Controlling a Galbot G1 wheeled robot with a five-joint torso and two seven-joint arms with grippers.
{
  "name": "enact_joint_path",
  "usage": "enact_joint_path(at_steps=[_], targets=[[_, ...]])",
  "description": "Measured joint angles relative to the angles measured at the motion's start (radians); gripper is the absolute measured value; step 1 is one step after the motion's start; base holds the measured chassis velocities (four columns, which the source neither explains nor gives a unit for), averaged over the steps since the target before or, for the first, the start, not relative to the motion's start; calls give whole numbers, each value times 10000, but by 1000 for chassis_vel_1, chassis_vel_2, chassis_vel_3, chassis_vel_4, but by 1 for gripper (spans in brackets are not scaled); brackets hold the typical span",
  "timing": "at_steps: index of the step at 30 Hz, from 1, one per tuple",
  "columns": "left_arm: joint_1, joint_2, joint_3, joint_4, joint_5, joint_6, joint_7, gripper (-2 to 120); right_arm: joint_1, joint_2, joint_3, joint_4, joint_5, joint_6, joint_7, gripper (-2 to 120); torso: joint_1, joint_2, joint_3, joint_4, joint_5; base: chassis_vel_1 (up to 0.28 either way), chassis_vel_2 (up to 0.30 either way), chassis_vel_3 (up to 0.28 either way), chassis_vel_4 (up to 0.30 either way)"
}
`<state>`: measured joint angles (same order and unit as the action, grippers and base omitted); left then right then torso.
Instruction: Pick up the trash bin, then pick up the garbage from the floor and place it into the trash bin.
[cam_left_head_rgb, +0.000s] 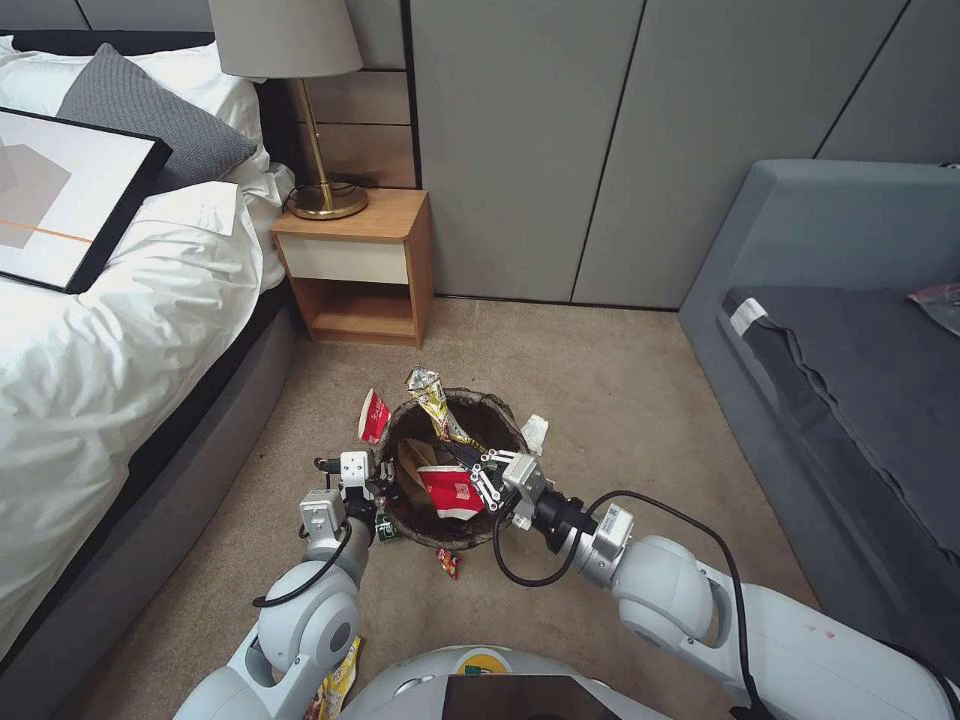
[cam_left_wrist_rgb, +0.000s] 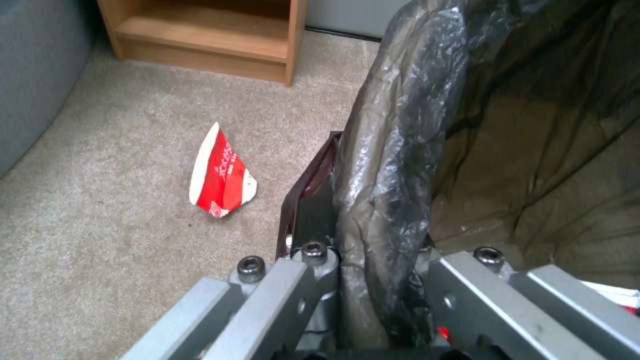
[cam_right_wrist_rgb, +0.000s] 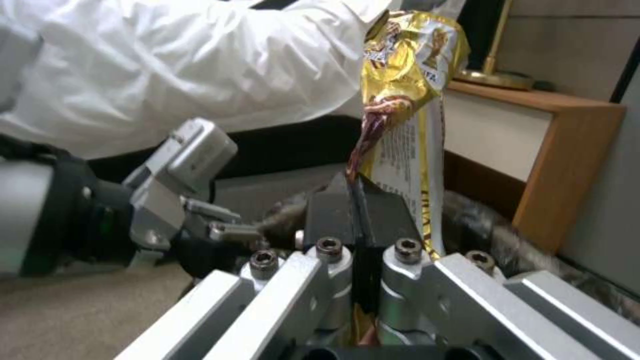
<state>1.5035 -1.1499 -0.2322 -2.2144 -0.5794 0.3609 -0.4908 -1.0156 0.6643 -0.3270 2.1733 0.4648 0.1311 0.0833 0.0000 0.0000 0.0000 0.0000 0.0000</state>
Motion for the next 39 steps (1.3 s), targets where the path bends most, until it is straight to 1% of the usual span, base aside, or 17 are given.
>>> enact_joint_path(at_steps=[5,7,9,11,14,16,18,20,22,23,25,27,28,30,31,33,39], targets=[[20,1,-41,-54,-18,2,-4,4,72,86,-115,-131,-60,-96,108,2,0,0,0,0,0,0,0,0,0],[39,2,-69,-77,-28,2,-6,4,96,136,-157,-156,-86,-123,185,7,0,-1,0,-1,-1,0,0,0,0],[39,2,-71,-78,-28,3,-6,4,98,141,-163,-160,-88,-126,191,7,0,-1,0,0,0,0,0,0,0],[44,3,-78,-84,-29,2,-7,4,101,151,-170,-167,-90,-134,203,21,0,-1,0,0,0,0,0,0,0],[47,3,-82,-87,-29,2,-7,4,104,159,-174,-171,-92,-140,211,25,0,-1,0,0,0,0,0,0,0],[56,1,-89,-90,-32,3,-8,4,117,198,-191,-202,-99,-157,247,40,0,0,0,0,0,0,0,0,0],[57,1,-89,-90,-33,3,-8,4,119,202,-194,-205,-99,-159,250,40,0,0,0,0,0,0,0,0,0],[57,-7,-93,-91,-47,2,-7,4,132,232,-209,-237,-104,-176,277,53,0,-1,0,0,0,0,0,0,0],[55,-10,-94,-91,-51,2,-7,4,132,233,-210,-237,-104,-179,278,53,0,-1,0,0,0,0,0,0,0],[52,-13,-94,-91,-61,2,-6,4,133,238,-215,-238,-104,-192,287,65,0,-1,0,0,0,0,0,0,0],[51,-15,-94,-91,-68,2,-7,4,133,238,-217,-237,-104,-196,296,66,0,-1,0,0,-1,0,0,0,0],[41,-26,-94,-90,-90,1,-7,4,133,232,-219,-199,-102,-214,319,79,0,0,0,0,0,0,0,0,0],[41,-26,-94,-90,-90,1,-7,4,133,232,-219,-199,-102,-214,319,79,0,0,0,0,0,0,0,0,0],[21,-33,-95,-67,-105,1,-6,4,129,211,-207,-128,-93,-224,336,92,0,-1,0,0,0,0,0,0,0],[21,-33,-95,-67,-105,1,-6,4,129,211,-207,-128,-93,-224,336,92,0,-1,0,0,0,0,0,0,0],[-17,-58,-85,-4,-131,-1,-7,4,94,165,3,79,-29,-228,371,99,0,-1,0,-1,0,0,0,0,0],[0,-131,2,39,-138,-2,-7,4,37,89,1159,891,519,-223,441,100,0,-1,0,-1,-1,0,0,0,0]])
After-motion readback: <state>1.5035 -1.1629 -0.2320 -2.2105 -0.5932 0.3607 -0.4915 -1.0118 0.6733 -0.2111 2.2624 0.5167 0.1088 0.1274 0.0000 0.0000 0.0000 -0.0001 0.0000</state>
